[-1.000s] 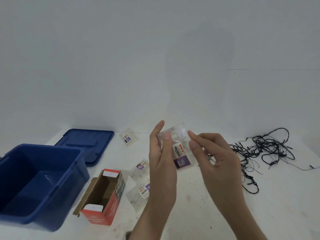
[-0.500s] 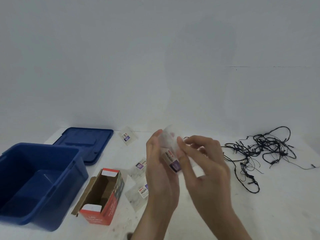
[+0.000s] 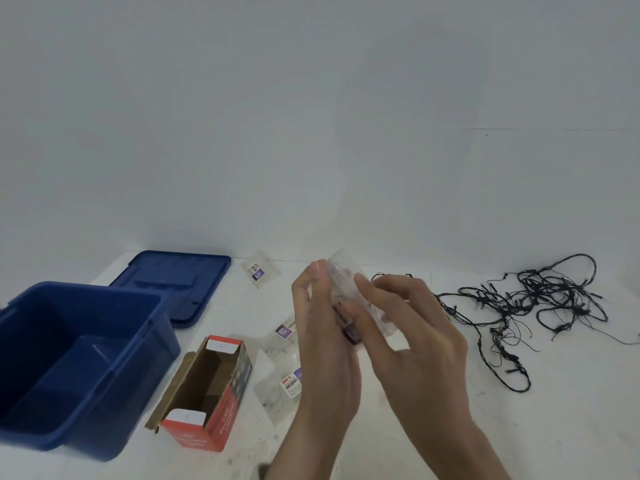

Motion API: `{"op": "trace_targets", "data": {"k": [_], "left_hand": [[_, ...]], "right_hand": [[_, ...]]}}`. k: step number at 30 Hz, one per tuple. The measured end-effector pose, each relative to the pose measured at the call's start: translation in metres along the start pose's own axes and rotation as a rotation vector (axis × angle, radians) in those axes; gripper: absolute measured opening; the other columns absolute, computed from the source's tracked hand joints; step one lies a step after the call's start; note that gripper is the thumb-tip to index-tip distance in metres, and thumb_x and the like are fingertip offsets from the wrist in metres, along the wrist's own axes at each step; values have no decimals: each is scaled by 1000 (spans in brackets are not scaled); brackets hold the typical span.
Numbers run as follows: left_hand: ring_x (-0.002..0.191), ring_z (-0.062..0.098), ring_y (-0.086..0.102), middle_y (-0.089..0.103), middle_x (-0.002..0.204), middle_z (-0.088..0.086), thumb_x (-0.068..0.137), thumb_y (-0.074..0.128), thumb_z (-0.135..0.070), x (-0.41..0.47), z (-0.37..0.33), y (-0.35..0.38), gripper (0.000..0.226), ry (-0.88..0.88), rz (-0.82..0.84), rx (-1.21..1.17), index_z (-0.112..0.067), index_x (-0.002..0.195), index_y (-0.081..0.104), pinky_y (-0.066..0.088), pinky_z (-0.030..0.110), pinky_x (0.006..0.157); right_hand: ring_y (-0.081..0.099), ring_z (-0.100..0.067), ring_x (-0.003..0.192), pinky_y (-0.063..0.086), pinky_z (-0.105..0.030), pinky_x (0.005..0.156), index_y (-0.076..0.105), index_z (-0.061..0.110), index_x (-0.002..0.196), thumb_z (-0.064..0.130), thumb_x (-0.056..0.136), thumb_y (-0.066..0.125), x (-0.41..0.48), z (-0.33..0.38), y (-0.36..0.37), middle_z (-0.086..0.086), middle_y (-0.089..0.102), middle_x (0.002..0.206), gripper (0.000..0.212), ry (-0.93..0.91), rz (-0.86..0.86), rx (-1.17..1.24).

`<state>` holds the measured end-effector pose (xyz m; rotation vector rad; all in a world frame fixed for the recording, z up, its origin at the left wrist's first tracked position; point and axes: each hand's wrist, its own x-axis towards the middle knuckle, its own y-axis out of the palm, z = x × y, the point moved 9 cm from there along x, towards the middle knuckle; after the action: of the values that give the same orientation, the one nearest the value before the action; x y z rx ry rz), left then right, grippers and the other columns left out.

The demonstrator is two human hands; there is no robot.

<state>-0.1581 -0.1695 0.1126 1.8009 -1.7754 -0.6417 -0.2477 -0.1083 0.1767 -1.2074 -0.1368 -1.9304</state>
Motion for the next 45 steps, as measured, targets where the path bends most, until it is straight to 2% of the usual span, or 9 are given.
{"op": "trace_targets", "data": {"k": [5, 10, 15, 18, 20, 24, 32, 41, 45], "left_hand": [[79, 19, 62, 62, 87, 3, 82, 59, -46, 2, -5, 4, 51, 62, 36, 81, -17, 122, 47, 54, 31, 66], [78, 16, 65, 62, 95, 8, 78, 56, -44, 5, 1, -4, 49, 38, -1, 112, -19, 120, 47, 55, 25, 62], [87, 16, 67, 67, 102, 4, 93, 49, -31, 15, 16, -26, 29, -151, -48, 65, -29, 122, 49, 55, 31, 75], [79, 16, 66, 69, 92, 4, 93, 50, -20, 20, 28, -35, 27, -286, 4, 76, -26, 120, 50, 51, 31, 75], [84, 18, 63, 69, 93, 4, 95, 47, -14, 21, 37, -48, 28, -346, 24, 178, -21, 122, 46, 47, 29, 75], [114, 13, 48, 43, 132, -5, 98, 43, -19, 25, 42, -84, 27, -327, -24, 636, -32, 121, 39, 39, 28, 87], [128, 19, 39, 39, 129, -7, 96, 47, -24, 28, 33, -116, 29, -318, -103, 740, -39, 120, 43, 32, 27, 87], [124, 17, 42, 42, 128, -9, 95, 48, -23, 20, 34, -106, 27, -288, -69, 768, -38, 117, 45, 37, 22, 77], [107, 9, 50, 49, 120, -7, 94, 49, -16, 17, 46, -81, 26, -247, -1, 767, -30, 116, 50, 41, 17, 78]], "right_hand": [[59, -14, 76, 46, -17, 66, 73, 9, 99, 19, 86, 60, 0, -3, 0, -7, 64, 89, 21, -22, -43, 2], [55, -9, 81, 42, -9, 71, 72, 14, 104, 26, 86, 56, -1, -11, 10, 1, 63, 93, 27, 41, 13, 25], [41, -1, 108, 37, -25, 90, 47, 22, 135, 58, 78, 50, -11, -36, 44, 17, 55, 117, 67, 148, 391, -139], [31, 4, 107, 27, -22, 93, 30, 32, 141, 63, 72, 61, -28, -71, 64, 37, 35, 105, 82, 401, 657, -113], [39, -4, 114, 29, -21, 92, 32, 31, 139, 58, 71, 67, -43, -94, 75, 25, 43, 113, 81, 524, 746, -84], [43, -6, 101, 32, -17, 81, 39, 19, 138, 41, 78, 67, -70, -125, 98, 5, 40, 124, 69, 565, 842, -158], [38, -16, 114, 31, -29, 91, 39, 20, 135, 51, 82, 51, -112, -153, 126, 4, 44, 120, 62, 492, 892, -484], [34, -19, 120, 28, -33, 97, 10, 20, 149, 66, 80, 45, -123, -154, 129, 3, 40, 132, 91, 409, 893, -530], [26, -18, 129, 25, -32, 103, 7, 25, 150, 66, 79, 51, -117, -157, 102, 2, 32, 140, 92, 467, 826, -398]]}}
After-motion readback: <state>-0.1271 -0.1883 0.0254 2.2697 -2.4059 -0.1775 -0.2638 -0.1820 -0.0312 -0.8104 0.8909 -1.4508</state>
